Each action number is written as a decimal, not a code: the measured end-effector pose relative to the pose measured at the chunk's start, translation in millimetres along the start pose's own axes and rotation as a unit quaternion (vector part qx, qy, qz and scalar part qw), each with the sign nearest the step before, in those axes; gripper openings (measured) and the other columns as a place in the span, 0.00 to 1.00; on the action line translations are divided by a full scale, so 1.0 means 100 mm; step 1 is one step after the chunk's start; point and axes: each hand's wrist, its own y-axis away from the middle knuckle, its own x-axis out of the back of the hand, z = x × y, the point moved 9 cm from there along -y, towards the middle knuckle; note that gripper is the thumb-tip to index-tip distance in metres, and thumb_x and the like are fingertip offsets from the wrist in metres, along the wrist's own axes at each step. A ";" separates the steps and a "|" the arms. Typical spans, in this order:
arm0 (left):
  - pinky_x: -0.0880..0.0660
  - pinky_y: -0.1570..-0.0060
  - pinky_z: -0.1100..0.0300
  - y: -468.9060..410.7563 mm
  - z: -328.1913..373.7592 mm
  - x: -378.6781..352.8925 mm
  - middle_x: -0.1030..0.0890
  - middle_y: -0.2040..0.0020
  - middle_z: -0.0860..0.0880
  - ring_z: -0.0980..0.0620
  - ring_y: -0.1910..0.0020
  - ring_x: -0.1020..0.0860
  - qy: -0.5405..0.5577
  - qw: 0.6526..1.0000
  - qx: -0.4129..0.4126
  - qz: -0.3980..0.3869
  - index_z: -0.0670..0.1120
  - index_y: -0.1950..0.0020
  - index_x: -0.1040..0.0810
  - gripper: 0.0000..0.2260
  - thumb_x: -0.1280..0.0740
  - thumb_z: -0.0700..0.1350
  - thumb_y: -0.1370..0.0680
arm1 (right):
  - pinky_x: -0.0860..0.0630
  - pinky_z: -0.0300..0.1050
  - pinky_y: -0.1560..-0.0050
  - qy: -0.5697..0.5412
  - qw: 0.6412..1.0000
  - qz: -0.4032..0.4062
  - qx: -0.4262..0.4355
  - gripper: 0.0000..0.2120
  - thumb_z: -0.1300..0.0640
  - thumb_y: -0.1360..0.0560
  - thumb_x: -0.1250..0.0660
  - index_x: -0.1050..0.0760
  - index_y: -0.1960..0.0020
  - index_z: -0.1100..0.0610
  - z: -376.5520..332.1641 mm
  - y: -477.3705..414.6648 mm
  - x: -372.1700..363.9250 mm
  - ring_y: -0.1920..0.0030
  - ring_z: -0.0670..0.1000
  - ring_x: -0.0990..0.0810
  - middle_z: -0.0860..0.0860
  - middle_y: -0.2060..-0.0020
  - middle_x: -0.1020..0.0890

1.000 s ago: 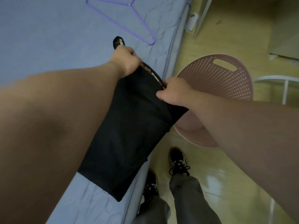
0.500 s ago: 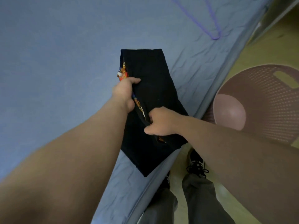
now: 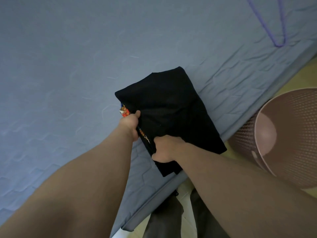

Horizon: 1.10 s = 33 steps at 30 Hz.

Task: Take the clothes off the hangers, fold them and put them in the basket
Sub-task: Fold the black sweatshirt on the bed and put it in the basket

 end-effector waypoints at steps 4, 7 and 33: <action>0.22 0.44 0.48 -0.14 0.06 0.14 0.20 0.45 0.43 0.43 0.48 0.20 -0.069 0.993 -0.030 0.096 0.45 0.40 0.25 0.17 0.29 0.48 0.26 | 0.24 0.50 0.55 0.023 0.965 0.256 0.045 0.11 0.45 0.21 0.40 0.29 0.49 0.52 -0.02 0.13 0.45 0.55 0.51 0.23 0.50 0.54 0.23; 0.31 0.34 0.46 0.12 0.40 0.30 0.31 0.31 0.43 0.41 0.33 0.29 -0.205 0.924 -0.165 0.278 0.46 0.29 0.35 0.34 0.28 0.46 0.33 | 0.25 0.49 0.51 0.045 0.876 0.479 -0.019 0.10 0.47 0.20 0.41 0.29 0.45 0.52 0.14 0.40 0.95 0.51 0.51 0.25 0.51 0.49 0.25; 0.52 0.25 0.42 -0.71 0.94 -1.17 0.46 0.21 0.46 0.42 0.23 0.47 -0.684 0.592 -0.416 0.087 0.59 0.21 0.53 0.27 0.53 0.64 0.19 | 0.60 0.74 0.30 0.162 0.902 0.394 -0.069 0.34 0.35 0.20 0.56 0.60 0.19 0.48 0.98 -0.67 0.91 0.22 0.60 0.65 0.57 0.21 0.63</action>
